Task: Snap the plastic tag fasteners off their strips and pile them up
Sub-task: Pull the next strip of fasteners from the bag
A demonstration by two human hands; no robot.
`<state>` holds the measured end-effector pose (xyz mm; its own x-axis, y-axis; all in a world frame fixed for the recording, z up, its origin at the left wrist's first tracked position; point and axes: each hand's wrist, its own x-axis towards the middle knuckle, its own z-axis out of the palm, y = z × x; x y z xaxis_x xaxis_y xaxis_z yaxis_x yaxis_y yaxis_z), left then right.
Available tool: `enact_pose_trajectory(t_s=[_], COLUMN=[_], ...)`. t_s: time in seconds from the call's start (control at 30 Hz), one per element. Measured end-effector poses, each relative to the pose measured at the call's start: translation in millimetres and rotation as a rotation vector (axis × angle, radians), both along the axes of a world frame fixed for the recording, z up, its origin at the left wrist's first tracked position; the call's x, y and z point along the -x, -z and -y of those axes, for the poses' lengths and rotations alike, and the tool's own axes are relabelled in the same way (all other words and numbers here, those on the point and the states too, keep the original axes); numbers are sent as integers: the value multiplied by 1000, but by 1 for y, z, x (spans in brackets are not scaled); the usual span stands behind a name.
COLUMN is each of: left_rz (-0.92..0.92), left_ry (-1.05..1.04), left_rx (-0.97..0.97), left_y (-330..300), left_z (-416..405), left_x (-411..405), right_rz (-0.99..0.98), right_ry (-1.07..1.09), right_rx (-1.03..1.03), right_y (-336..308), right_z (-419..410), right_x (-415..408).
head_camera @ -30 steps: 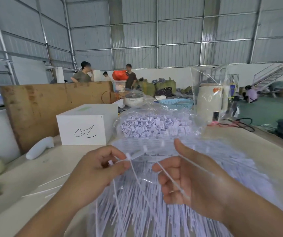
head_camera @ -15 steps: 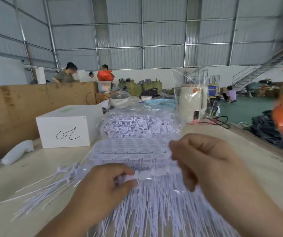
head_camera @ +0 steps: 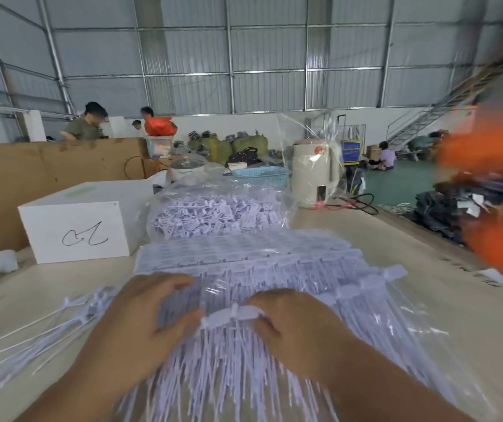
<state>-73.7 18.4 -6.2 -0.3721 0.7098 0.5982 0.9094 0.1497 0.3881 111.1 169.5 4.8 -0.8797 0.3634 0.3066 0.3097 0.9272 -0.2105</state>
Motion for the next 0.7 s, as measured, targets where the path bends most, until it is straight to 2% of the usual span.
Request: enact_pose_trajectory(t_s=[0.07,0.13,0.17,0.27,0.5,0.53,0.6,0.63,0.7], left_rz=[11,181,225,192,285,252,72,-4,-32], left_ry=[-110,-167,-152,-50,30,5,-54,-47,54], left_rx=[29,81,116,164,74,37,-14,-33,-40], left_y=[2,5,7,12,12,12,8,4,-3], left_z=[1,2,2,2,2,2,2,2,4], left_x=[8,13,15,14,16,14,7,2,-8], right_rz=[6,16,23,-7,-57,-62,-88,-117,-189], right_ry=[49,77,81,52,-36,-48,-64,-69,-72], right_rx=[31,-6,-47,-177,-292,-310,-321,-293,-217], right_y=[0,-1,-2,-5,-15,-17,-21,-21,-19], right_z=[-6,-6,-3,6,16,15,10,7,1], right_x=[-6,-10,-11,-12,0,2,3,1,-5])
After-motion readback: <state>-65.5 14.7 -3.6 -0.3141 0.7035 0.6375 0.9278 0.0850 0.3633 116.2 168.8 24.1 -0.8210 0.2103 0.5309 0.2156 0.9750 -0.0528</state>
